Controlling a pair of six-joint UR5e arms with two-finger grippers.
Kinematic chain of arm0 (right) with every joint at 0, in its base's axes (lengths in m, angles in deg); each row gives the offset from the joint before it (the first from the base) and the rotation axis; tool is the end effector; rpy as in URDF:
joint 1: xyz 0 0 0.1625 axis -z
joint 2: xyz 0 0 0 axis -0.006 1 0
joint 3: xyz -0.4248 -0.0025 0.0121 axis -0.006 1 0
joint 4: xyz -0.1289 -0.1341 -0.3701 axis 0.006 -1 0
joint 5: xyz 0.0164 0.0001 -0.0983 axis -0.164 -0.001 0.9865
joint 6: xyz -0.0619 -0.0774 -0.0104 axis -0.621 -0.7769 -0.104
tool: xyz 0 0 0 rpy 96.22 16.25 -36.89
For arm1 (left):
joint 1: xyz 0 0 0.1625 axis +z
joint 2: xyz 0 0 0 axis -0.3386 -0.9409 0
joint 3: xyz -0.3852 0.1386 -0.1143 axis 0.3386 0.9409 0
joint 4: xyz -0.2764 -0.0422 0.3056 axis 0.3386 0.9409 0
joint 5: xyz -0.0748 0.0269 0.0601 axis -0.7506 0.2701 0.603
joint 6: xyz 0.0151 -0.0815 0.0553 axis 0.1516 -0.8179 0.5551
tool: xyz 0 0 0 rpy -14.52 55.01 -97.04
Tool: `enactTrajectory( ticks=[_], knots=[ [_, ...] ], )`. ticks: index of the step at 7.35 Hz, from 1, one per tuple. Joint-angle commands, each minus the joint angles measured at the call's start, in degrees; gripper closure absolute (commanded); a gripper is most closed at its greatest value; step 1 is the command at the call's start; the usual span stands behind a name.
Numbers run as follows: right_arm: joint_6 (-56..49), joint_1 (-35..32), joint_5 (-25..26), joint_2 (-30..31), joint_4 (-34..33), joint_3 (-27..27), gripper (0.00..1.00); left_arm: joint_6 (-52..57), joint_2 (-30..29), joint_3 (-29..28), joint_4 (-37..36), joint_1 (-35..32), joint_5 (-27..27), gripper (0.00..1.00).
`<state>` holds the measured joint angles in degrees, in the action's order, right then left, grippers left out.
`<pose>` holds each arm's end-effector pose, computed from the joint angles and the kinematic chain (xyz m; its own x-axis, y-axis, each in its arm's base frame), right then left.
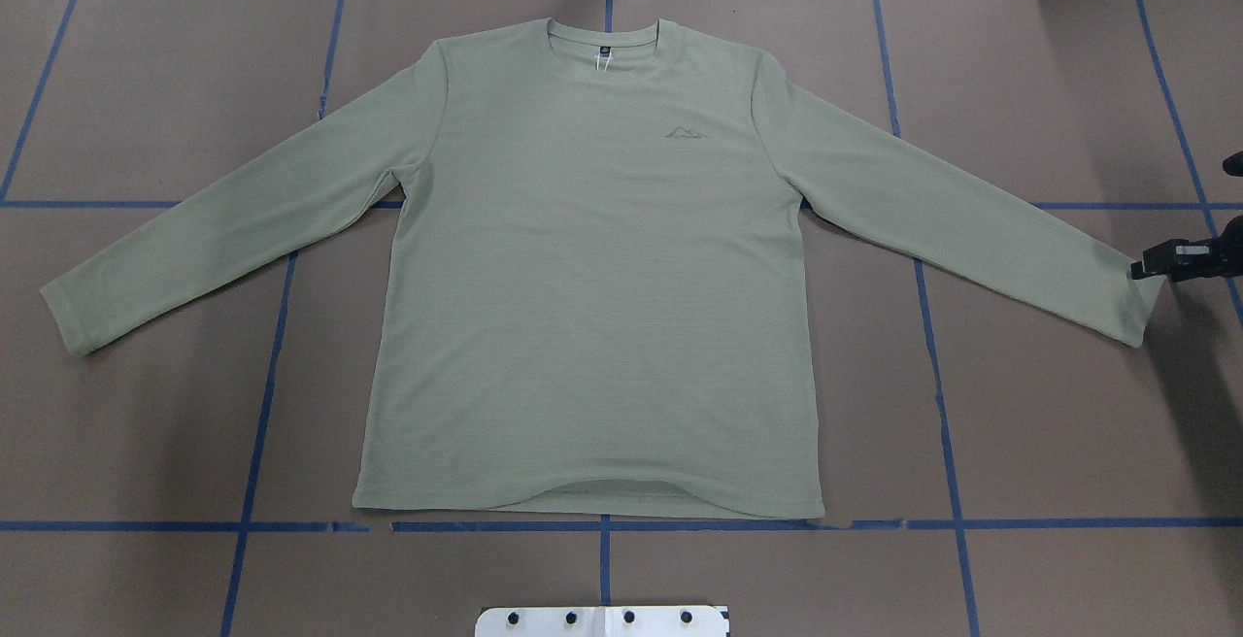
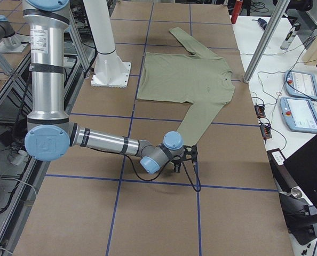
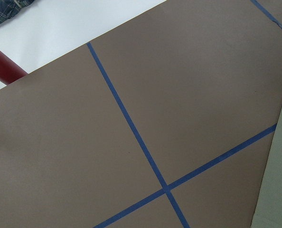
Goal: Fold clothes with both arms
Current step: 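Lower the right gripper to the cuff of the sleeve nearest it and grasp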
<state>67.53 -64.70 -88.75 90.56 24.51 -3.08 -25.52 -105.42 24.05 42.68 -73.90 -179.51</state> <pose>-0.1400 -0.4708 0.7042 0.6378 0.0261 0.7697 -0.1424 0.9862 0.0846 -0.0952 -0.5068 0.5953 0.7204 0.4624 -0.5170 -0.0827 0.7973 0.5979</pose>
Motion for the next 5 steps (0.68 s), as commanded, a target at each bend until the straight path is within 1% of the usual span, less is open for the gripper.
enactTrajectory(
  ticks=[1, 3, 5],
  knots=[
    [0.1, 0.0, -0.1, 0.1, -0.1, -0.4, 1.0, 0.0, 0.0, 0.0, 0.0, 0.0, 0.0, 0.0],
    [1.7, 0.0, -0.2, -0.3, -0.1, -0.8, 1.0, 0.0, 0.0, -0.1, 0.0, 0.0, 0.0, 0.0],
    [2.4, -0.1, -1.2, -0.4, -1.1, -4.0, 1.0, 0.0, 0.0, -0.2, 0.0, 0.0, 0.0, 0.0]
  ],
)
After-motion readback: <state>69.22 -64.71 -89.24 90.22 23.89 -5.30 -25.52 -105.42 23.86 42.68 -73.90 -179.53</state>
